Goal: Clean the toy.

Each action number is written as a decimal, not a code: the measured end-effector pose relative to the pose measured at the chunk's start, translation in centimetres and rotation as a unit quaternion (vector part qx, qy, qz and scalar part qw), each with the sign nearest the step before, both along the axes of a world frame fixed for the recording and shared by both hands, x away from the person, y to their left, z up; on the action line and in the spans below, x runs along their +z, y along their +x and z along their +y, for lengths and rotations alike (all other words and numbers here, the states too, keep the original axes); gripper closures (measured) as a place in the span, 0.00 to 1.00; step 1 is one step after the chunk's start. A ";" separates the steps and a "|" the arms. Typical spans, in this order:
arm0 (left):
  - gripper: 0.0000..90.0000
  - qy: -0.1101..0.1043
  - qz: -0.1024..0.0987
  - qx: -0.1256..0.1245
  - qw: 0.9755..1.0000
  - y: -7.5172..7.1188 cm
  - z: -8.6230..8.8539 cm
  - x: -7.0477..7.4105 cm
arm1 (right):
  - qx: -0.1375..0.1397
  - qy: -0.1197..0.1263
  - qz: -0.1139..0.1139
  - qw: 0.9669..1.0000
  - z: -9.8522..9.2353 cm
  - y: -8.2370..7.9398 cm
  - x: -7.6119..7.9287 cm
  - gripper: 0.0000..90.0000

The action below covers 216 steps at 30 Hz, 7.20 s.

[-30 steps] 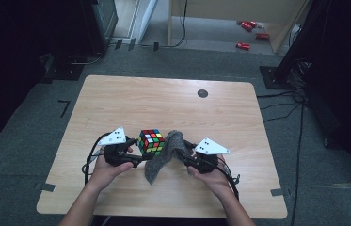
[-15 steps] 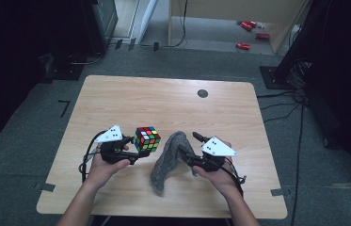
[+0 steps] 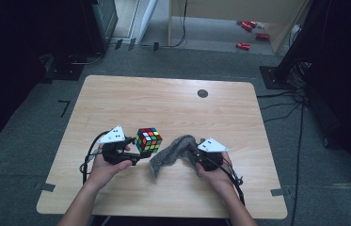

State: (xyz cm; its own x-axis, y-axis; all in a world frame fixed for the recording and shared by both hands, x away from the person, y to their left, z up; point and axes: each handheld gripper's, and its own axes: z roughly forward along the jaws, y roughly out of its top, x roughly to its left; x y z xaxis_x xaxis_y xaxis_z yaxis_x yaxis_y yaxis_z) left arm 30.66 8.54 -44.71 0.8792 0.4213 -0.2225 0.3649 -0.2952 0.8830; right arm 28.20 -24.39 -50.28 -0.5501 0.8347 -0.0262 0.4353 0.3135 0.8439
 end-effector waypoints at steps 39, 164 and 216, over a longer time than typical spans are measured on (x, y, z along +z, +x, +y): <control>0.39 -0.005 0.089 -0.065 0.994 -0.2 -2.6 0.3 | 0.206 -0.025 -0.305 0.929 4.8 -3.9 2.1 0.32; 0.39 0.057 -0.199 0.100 0.973 -1.7 -2.3 -1.8 | 0.035 0.193 0.055 0.979 0.6 -0.4 4.4 0.26; 0.39 0.010 -0.159 -0.024 0.987 -3.4 -3.8 -1.2 | 0.096 0.219 -0.065 0.969 1.8 -2.4 6.5 0.86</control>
